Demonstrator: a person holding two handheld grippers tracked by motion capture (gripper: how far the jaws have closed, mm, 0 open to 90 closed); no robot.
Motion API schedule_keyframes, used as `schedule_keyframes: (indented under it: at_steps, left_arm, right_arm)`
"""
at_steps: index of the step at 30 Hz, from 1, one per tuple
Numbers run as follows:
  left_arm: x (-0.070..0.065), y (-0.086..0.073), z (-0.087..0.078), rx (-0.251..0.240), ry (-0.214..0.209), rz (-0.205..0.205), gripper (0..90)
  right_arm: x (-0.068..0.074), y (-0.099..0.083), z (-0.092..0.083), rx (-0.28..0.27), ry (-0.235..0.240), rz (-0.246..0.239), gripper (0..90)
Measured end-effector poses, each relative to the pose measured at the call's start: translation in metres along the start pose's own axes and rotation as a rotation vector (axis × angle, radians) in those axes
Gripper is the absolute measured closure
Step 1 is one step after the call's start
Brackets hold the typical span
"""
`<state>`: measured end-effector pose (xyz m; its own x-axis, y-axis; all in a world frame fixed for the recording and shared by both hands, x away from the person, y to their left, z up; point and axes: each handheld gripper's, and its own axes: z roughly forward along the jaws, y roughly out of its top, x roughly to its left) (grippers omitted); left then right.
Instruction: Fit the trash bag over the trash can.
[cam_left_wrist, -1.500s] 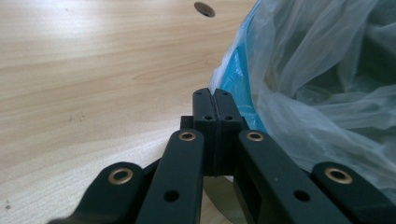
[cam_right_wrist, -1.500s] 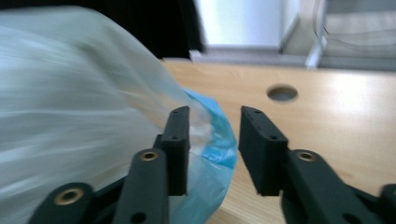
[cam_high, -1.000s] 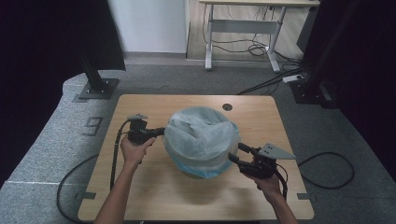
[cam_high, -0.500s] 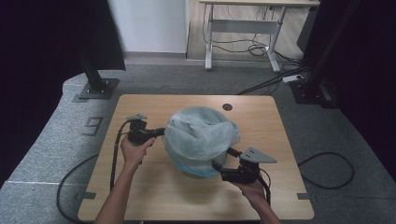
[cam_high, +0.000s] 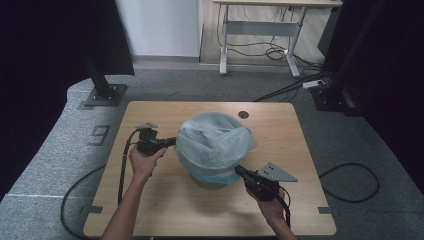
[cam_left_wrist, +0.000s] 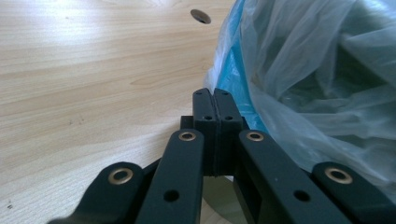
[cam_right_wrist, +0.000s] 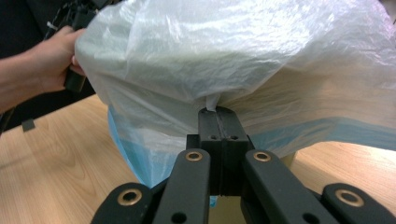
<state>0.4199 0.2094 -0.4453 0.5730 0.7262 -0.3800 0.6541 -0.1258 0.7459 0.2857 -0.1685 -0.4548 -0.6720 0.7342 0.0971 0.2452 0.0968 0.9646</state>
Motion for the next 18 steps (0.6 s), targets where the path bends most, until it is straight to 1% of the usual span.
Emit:
schedule_keyframes:
  at_steps: [1,3,4,6,8,10,11,13,14,15,17,18]
  left_arm:
    - [0.000,0.000,0.002,0.006,0.007,0.003,89.9]
    - [0.000,-0.002,0.009,0.042,0.035,0.007,89.9]
    - [0.000,-0.003,0.012,0.051,0.034,0.003,89.9]
    - [0.000,-0.005,0.018,0.063,0.028,-0.001,89.9]
    - [-0.001,-0.008,0.024,0.076,0.026,0.003,89.9]
    - [-0.002,-0.011,0.032,0.100,0.030,0.007,89.9]
    - [-0.002,-0.013,0.038,0.114,0.024,0.002,89.9]
    - [-0.002,-0.019,0.050,0.133,0.017,-0.014,89.9]
    - [-0.003,-0.021,0.054,0.142,0.014,-0.015,89.9]
    - [-0.003,-0.024,0.059,0.150,0.023,-0.012,89.9]
    - [-0.002,-0.028,0.063,0.150,0.006,-0.029,89.9]
    - [-0.002,-0.029,0.064,0.151,0.005,-0.028,89.9]
  right_arm:
    - [-0.001,-0.002,0.000,0.006,0.002,-0.004,89.1]
    - [-0.006,-0.009,0.002,0.030,0.000,0.002,89.2]
    - [-0.010,-0.015,0.006,0.057,-0.006,0.014,89.2]
    - [-0.016,-0.024,0.010,0.085,-0.002,0.039,89.2]
    - [-0.020,-0.032,0.015,0.117,-0.001,0.048,89.3]
    - [-0.023,-0.041,0.019,0.160,0.002,0.057,89.2]
    - [-0.025,-0.044,0.021,0.178,0.002,0.062,89.2]
    - [-0.030,-0.056,0.027,0.221,-0.009,0.086,89.2]
    - [-0.032,-0.061,0.029,0.239,-0.008,0.109,89.2]
    - [-0.034,-0.064,0.030,0.248,-0.008,0.122,89.2]
    - [-0.039,-0.068,0.031,0.255,-0.015,0.130,89.2]
    - [-0.040,-0.068,0.030,0.254,-0.019,0.136,89.2]
